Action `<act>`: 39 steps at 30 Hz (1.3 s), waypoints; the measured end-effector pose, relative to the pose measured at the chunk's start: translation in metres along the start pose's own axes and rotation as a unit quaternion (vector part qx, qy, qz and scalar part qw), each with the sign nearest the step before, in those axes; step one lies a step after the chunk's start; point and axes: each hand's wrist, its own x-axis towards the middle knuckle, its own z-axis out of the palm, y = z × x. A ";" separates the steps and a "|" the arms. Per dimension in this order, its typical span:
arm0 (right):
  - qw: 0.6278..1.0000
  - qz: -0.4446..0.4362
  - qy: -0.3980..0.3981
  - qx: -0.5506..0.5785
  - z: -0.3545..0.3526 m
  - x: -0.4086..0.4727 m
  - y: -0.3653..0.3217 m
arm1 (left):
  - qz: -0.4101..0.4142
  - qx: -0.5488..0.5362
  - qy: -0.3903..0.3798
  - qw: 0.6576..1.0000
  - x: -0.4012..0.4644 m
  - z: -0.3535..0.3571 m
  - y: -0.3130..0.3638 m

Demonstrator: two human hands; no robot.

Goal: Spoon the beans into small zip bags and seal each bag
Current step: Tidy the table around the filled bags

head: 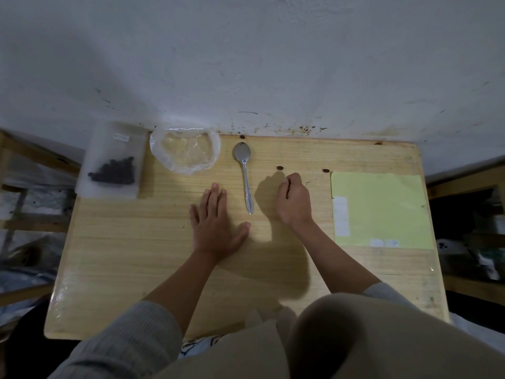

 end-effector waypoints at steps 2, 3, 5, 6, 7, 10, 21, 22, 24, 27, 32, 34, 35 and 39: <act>1.000 -0.003 -0.012 0.008 -0.001 -0.001 0.001 | -0.001 0.002 -0.002 1.000 0.000 0.000 0.000; 1.000 -0.005 -0.020 0.012 -0.002 -0.001 0.001 | -0.001 0.002 -0.003 1.000 0.000 0.000 0.000; 0.999 -0.008 -0.038 0.023 -0.002 0.000 0.004 | -0.001 0.002 -0.005 1.000 0.000 -0.001 0.000; 0.998 -0.009 -0.048 0.028 -0.002 0.000 0.005 | -0.001 0.002 -0.005 1.000 0.000 -0.001 0.000; 0.998 -0.008 -0.058 0.031 -0.002 0.001 0.006 | -0.001 0.001 -0.004 1.000 0.000 -0.001 0.000; 0.996 0.010 -0.082 0.034 0.000 0.003 0.010 | -0.001 -0.004 -0.001 1.000 0.000 -0.001 0.001; 0.986 0.108 -0.046 0.122 -0.002 0.012 0.008 | -0.002 -0.002 -0.001 1.000 0.001 -0.001 0.001; 0.987 0.103 -0.042 0.114 -0.002 0.014 0.008 | -0.001 -0.002 0.000 1.000 0.000 -0.002 0.000; 0.992 0.080 -0.026 0.098 -0.002 0.016 0.008 | 0.000 -0.004 0.003 1.000 0.000 -0.001 0.000; 0.998 0.036 0.018 0.048 -0.003 0.020 0.008 | -0.001 -0.005 0.002 1.000 0.001 0.000 0.000; 0.998 0.005 0.020 -0.053 -0.004 0.032 0.003 | 0.000 -0.005 0.000 1.000 0.001 -0.001 0.000; 0.997 0.010 0.015 -0.073 -0.003 0.037 0.003 | -0.001 -0.003 -0.001 1.000 0.001 0.000 0.000; 0.997 0.010 0.013 -0.080 -0.002 0.039 0.003 | -0.001 -0.001 -0.001 1.000 0.001 0.000 -0.001; 0.991 0.018 -0.007 -0.130 -0.001 0.040 0.000 | -0.001 0.002 0.001 1.000 0.001 0.001 -0.001</act>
